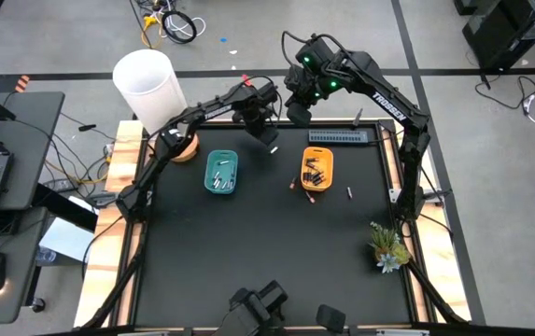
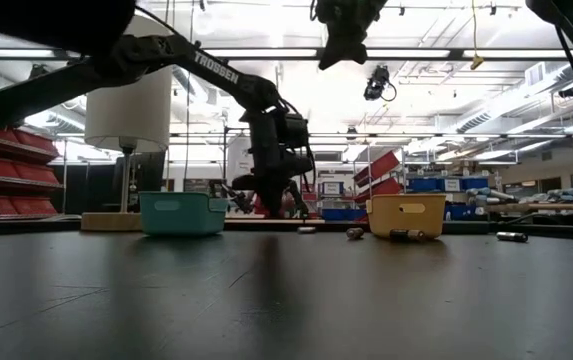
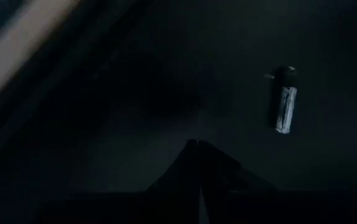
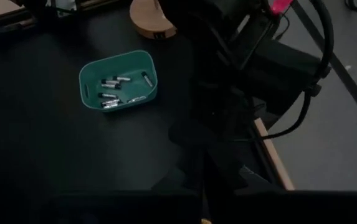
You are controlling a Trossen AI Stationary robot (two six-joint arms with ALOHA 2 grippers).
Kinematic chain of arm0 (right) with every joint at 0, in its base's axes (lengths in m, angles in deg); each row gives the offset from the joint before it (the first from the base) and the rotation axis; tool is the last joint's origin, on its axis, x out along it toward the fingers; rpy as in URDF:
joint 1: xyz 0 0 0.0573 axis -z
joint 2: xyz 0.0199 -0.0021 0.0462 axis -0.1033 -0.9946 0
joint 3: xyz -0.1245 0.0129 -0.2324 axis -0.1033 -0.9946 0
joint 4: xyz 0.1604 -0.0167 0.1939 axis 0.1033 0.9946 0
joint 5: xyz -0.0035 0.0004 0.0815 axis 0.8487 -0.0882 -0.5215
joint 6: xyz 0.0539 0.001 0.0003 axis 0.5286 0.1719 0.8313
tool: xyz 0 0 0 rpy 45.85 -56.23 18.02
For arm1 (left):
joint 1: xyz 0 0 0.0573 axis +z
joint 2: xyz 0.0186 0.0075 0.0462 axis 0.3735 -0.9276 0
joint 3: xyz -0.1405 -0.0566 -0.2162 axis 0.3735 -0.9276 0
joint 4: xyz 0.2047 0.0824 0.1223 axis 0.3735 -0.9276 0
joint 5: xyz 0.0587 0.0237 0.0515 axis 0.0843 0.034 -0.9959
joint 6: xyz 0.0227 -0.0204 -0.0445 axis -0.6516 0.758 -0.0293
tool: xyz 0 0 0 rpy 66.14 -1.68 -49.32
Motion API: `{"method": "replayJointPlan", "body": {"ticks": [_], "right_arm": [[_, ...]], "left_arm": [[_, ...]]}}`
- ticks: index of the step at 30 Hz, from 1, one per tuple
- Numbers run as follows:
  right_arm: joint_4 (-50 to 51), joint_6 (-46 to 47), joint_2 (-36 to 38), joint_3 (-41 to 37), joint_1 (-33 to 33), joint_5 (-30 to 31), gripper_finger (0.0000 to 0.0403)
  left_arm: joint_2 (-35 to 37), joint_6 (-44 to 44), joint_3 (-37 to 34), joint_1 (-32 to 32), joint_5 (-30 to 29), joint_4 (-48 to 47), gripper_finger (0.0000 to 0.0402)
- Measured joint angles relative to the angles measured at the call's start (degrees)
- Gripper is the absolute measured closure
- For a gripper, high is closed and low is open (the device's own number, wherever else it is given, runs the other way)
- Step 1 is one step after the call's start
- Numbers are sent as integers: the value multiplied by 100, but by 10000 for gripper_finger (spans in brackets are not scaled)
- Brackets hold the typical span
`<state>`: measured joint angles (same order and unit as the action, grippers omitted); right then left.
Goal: Sort batteries
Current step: Put the silver battery into the blue bin
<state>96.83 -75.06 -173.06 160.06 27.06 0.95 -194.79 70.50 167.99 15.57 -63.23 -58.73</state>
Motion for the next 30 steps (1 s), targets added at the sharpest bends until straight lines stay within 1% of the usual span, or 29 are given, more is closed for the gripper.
{"method": "replayJointPlan", "body": {"ticks": [3,5,8,9,14,15,17,18,21,25,30], "right_arm": [[311,36,0,0,4,3,391],[572,-28,0,0,45,5,388],[662,-13,0,0,80,46,380],[636,26,0,0,85,49,379],[529,128,0,0,66,50,379],[493,145,0,0,45,49,380],[425,175,0,0,15,49,384],[395,182,0,0,-2,49,385],[367,192,0,0,-47,49,389],[344,214,0,0,-106,47,389],[336,216,0,0,-111,47,384]], "left_arm": [[1,-62,11,-210,429,25,365],[1,-291,3,-526,379,62,342],[3,-486,-78,-968,328,414,297],[3,-463,-83,-1079,239,506,280],[14,-3,-61,-1389,-898,950,196],[12,18,-90,-1418,-1020,1049,184],[-28,16,-109,-1449,-894,1209,167],[-47,11,-113,-1461,-813,1236,163],[-108,-9,-120,-1487,-993,1343,164],[-115,-34,-120,-1454,-972,1272,184],[-115,-309,-120,-1439,-917,1018,208]]}}
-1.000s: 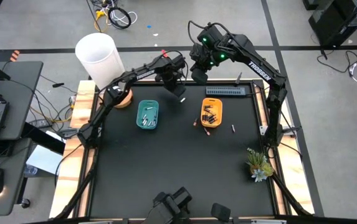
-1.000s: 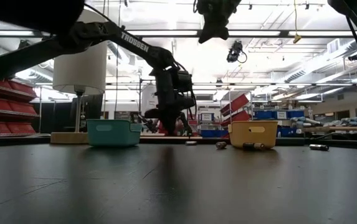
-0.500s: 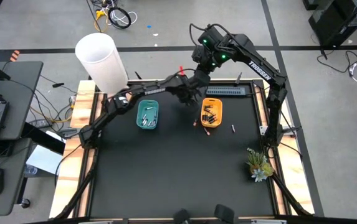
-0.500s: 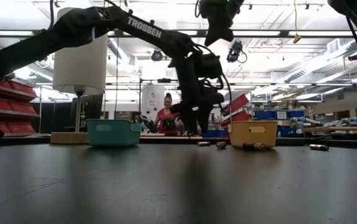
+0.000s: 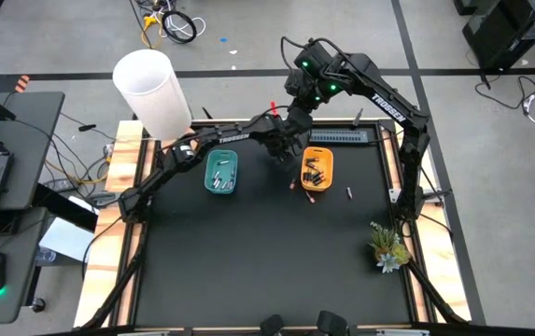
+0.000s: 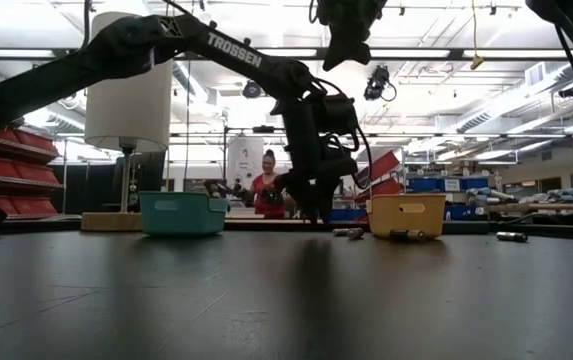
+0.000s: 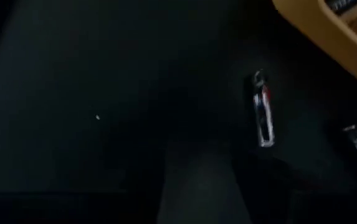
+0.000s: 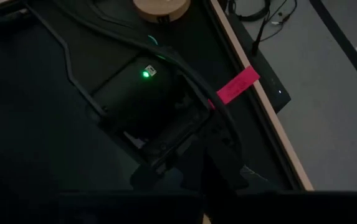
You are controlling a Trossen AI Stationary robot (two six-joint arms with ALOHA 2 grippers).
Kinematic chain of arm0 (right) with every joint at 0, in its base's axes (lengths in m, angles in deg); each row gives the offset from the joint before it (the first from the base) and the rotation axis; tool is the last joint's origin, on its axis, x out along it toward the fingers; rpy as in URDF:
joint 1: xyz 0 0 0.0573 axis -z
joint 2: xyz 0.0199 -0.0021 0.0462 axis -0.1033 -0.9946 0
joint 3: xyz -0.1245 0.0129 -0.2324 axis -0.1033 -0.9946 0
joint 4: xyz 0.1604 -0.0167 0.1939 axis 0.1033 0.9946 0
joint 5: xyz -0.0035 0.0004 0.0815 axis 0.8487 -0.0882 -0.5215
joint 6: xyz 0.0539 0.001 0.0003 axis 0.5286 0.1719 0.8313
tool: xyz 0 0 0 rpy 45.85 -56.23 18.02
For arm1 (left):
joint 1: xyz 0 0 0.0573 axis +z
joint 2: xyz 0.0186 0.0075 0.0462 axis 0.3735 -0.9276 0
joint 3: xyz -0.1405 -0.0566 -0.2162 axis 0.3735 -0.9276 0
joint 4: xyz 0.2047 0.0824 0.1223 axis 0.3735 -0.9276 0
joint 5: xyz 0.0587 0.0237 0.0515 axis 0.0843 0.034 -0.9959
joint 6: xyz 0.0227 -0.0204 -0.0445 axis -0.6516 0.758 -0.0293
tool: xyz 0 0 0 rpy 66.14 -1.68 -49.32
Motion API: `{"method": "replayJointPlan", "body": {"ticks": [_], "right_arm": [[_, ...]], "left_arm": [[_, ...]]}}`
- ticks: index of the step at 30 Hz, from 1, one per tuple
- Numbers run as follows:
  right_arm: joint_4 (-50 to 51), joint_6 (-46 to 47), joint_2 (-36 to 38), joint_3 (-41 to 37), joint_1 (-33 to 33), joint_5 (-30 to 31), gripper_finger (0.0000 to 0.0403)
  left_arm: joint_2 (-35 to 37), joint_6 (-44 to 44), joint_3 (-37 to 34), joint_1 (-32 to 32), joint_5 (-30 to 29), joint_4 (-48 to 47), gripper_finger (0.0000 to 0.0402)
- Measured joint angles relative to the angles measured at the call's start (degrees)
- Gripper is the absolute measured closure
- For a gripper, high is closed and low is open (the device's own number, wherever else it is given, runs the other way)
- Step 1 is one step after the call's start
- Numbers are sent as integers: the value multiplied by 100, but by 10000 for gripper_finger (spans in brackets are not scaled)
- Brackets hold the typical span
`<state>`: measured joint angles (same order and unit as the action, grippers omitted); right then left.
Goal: Sort batteries
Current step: Put the silver battery into the blue bin
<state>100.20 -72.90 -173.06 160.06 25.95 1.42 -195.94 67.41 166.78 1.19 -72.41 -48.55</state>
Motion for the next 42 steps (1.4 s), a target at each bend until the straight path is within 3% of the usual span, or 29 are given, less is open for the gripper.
{"method": "replayJointPlan", "body": {"ticks": [6,11,19,25,32,42], "right_arm": [[35,-91,0,0,33,4,388],[162,-250,84,0,50,130,387],[94,-513,992,2,-183,503,389],[337,-50,1441,-2,-396,550,387],[247,347,1978,-7,-1101,1240,388],[-529,684,2761,-2,-1589,2646,381]], "left_arm": [[315,33,-7,-5,-74,-220,215],[588,-172,-4,-99,-552,-469,215],[716,-434,-4,-147,-637,-645,216],[728,-513,2,-149,-700,-711,216],[925,-629,-2,-302,-928,-799,222],[2265,-607,-2,-530,-1162,-608,254]]}}
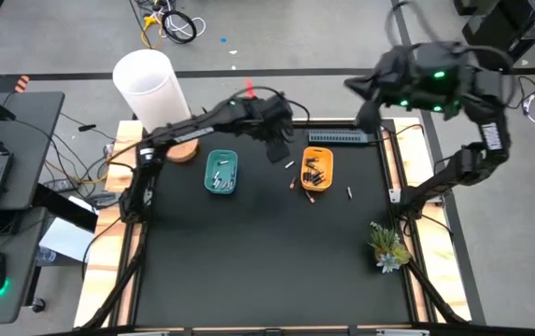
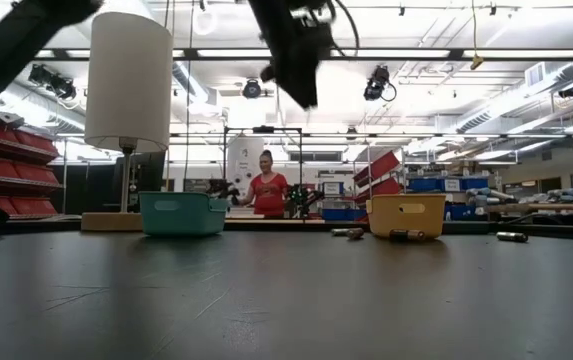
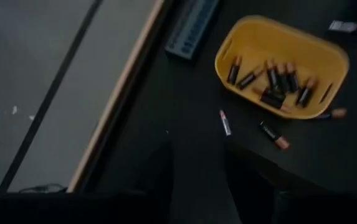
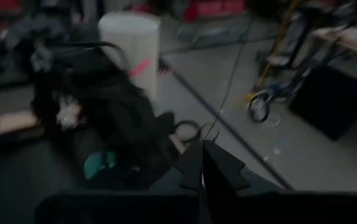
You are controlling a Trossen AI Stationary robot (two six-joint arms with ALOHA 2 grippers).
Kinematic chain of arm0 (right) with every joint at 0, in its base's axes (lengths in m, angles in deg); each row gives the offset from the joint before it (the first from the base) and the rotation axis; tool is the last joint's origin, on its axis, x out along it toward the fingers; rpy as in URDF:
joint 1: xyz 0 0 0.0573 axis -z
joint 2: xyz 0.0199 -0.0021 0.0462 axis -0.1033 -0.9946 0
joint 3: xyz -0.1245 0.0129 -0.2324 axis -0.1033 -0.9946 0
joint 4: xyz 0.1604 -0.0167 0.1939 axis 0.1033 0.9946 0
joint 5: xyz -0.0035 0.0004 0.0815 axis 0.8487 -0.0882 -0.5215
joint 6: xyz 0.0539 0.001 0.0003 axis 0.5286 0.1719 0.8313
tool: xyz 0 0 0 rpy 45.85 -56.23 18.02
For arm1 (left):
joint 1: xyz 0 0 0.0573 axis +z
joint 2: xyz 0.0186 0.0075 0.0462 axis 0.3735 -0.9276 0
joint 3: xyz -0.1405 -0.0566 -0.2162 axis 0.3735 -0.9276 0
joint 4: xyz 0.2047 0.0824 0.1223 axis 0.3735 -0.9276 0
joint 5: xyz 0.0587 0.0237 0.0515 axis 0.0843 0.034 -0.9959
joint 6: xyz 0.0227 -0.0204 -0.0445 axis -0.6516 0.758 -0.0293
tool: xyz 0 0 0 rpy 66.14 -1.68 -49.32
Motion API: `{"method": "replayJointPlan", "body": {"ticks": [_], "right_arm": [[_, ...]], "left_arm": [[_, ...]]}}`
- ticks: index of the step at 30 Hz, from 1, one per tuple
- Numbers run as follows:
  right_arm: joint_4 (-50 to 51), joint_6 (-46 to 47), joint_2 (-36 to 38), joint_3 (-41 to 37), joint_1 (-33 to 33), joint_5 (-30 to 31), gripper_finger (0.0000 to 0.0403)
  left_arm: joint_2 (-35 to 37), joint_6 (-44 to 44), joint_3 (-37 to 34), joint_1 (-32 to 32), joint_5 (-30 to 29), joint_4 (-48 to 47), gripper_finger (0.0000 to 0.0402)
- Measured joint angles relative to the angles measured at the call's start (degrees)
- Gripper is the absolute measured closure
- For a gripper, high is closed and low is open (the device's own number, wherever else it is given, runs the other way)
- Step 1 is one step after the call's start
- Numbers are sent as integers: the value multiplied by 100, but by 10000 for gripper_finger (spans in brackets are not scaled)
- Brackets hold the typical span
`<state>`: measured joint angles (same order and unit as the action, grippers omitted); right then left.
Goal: Sort batteries
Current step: Put the silver battery into the blue bin
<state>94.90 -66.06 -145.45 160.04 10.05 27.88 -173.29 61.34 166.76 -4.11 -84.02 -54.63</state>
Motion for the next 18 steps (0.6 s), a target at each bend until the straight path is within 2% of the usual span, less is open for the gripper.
{"method": "replayJointPlan", "body": {"ticks": [4,7,9,13,16,18], "right_arm": [[-119,-50,86,9,95,45,382],[-82,-58,-44,6,128,-160,382],[49,-114,-198,0,145,-240,379],[169,-305,-493,-114,147,-274,376],[-61,-352,-592,-548,145,-607,377],[-345,-348,-578,-945,145,-846,380]], "left_arm": [[511,119,0,-22,-2,-76,254],[911,173,0,-115,-16,-107,254],[1196,177,0,-222,-192,-121,254],[1725,147,-56,-560,-952,-240,255],[2257,86,-590,-822,-1374,-216,255],[2724,165,-1255,-976,-1506,-50,255]]}}
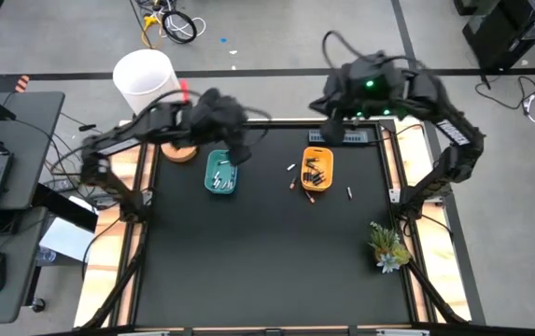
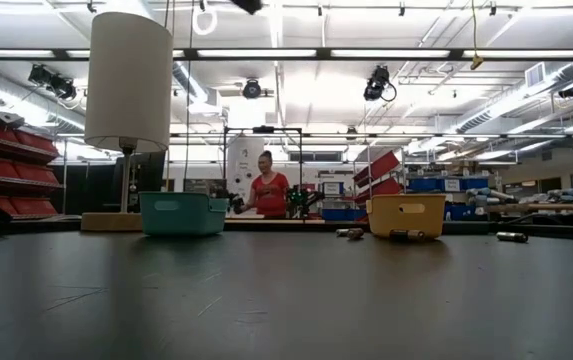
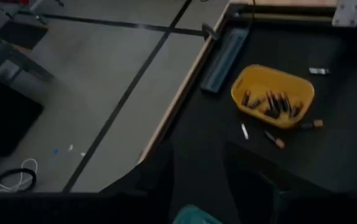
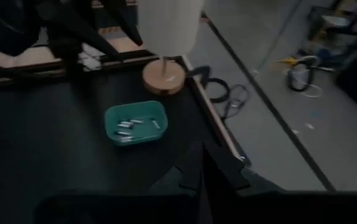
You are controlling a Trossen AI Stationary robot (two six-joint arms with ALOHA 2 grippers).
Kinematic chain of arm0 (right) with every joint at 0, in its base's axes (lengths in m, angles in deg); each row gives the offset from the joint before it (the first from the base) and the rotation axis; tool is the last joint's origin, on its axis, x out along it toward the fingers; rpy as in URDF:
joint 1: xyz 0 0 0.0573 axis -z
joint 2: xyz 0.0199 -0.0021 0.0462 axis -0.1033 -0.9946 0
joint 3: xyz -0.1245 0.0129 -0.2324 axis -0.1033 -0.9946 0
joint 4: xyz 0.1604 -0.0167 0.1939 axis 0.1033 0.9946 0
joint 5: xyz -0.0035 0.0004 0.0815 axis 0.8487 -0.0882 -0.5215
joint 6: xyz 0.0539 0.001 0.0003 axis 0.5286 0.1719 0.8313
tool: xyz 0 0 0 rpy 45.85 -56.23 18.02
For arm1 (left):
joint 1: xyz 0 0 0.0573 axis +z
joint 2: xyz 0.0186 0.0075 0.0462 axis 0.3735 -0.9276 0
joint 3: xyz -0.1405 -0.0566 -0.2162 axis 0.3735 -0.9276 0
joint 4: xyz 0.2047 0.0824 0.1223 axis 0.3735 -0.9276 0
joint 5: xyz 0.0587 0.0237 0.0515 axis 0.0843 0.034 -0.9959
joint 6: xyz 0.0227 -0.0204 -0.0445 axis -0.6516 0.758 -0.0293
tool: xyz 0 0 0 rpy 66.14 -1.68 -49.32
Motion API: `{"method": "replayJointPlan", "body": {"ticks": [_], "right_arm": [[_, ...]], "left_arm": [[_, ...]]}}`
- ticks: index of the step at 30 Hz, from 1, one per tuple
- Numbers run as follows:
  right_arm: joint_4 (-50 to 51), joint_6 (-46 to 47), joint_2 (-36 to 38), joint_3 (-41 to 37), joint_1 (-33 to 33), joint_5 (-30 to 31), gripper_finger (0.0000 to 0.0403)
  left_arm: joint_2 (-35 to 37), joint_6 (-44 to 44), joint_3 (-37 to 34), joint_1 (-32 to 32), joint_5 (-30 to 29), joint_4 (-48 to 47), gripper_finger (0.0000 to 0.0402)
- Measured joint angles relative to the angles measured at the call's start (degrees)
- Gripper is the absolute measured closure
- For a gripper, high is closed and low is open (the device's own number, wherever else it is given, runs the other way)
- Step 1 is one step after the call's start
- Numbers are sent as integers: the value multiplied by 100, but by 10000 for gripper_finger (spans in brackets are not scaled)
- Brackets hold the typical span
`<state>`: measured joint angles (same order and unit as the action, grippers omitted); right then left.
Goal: Sort batteries
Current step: Put the silver battery into the blue bin
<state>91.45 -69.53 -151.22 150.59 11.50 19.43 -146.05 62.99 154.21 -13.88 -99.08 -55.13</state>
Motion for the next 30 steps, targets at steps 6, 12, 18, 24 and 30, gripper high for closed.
{"method": "replayJointPlan", "body": {"ticks": [6,12,18,24,30], "right_arm": [[-1305,42,181,-1484,39,-599,381],[-1932,6,73,-3015,61,-760,371],[-2009,-264,-313,-4083,61,-1351,336],[-2001,-935,-1055,-4286,89,-1154,276],[-2017,-1443,-1912,-4284,167,-894,235]], "left_arm": [[1586,897,-2554,-289,-69,780,255],[2970,2297,-4439,-641,-69,1347,255],[3794,3344,-5341,-977,-197,1605,255],[3987,3626,-5556,-1198,-505,1595,255],[3975,3804,-5556,-1312,-550,1604,255]]}}
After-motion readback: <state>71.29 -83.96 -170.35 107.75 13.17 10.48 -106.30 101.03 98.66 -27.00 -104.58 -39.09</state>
